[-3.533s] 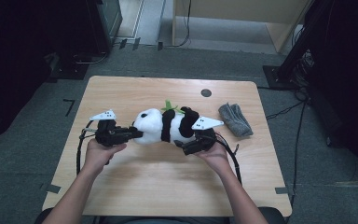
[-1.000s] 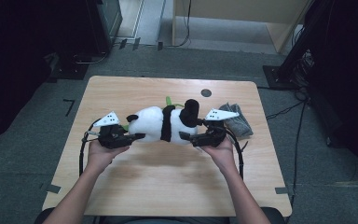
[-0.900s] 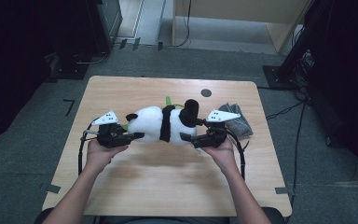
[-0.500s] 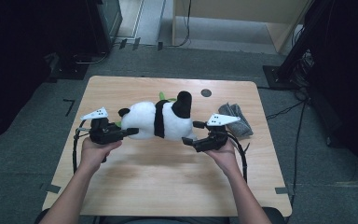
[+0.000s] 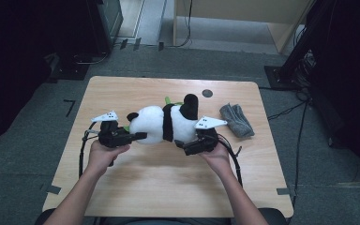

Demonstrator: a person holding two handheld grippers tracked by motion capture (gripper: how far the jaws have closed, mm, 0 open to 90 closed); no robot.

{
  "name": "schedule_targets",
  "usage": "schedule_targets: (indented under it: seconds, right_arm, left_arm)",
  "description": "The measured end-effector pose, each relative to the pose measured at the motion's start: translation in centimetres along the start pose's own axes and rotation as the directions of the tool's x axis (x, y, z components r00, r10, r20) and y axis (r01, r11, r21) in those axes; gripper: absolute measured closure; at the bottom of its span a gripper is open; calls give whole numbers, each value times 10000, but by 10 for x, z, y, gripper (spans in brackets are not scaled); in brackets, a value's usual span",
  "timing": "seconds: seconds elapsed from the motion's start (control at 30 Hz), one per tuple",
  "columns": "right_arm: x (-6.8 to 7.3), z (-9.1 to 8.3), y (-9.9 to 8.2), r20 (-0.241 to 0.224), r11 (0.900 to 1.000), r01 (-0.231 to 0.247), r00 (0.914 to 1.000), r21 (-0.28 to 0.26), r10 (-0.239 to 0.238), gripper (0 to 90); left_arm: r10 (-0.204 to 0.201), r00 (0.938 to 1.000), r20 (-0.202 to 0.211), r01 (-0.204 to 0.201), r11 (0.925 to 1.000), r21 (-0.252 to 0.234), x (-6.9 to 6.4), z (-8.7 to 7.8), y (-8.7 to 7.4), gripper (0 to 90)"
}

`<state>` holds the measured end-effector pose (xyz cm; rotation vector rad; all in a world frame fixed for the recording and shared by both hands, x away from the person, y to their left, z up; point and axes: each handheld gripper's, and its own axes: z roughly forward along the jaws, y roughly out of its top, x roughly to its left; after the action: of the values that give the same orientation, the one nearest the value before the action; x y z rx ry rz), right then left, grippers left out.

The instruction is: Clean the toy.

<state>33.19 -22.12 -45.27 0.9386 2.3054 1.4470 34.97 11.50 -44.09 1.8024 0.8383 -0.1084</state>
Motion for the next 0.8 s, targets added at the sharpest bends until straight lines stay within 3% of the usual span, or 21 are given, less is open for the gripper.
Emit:
schedule_targets:
  seconds: [0.1,0.2,0.3,0.4,0.57,0.63,0.73,0.8]
  right_arm:
    - [5,0,0,376,10000,4,9993,-86,-1,140]
    - [3,-1,3,224,9996,-247,9994,-165,251,179]
    - [4,0,2,264,9994,-350,9990,8,350,177]
    - [7,2,4,328,9992,-111,9994,384,98,138]
    - [10,4,6,395,9988,-34,9992,493,15,82]
    - [11,5,6,641,9981,-67,9979,607,28,129]
    - [9,-1,5,791,9998,-75,9968,208,59,236]
    - [11,-3,5,967,9999,101,9953,95,-110,300]
  left_arm:
    - [45,10000,-82,-45,10000,-72,1,-3,0,613]
    - [24,9999,-119,-25,9999,-100,1,-4,0,608]
    - [-36,9999,-166,36,10000,3,1,-3,0,604]
    - [32,9997,-239,-32,10000,-7,1,-4,0,605]
    - [82,9996,-263,-82,10000,0,0,-3,0,605]
    - [163,9994,-303,-162,9999,27,0,-2,0,604]
    - [369,9986,-373,-371,9993,-42,-3,-2,0,585]
    - [673,9957,-637,-674,9977,11,-4,0,0,547]
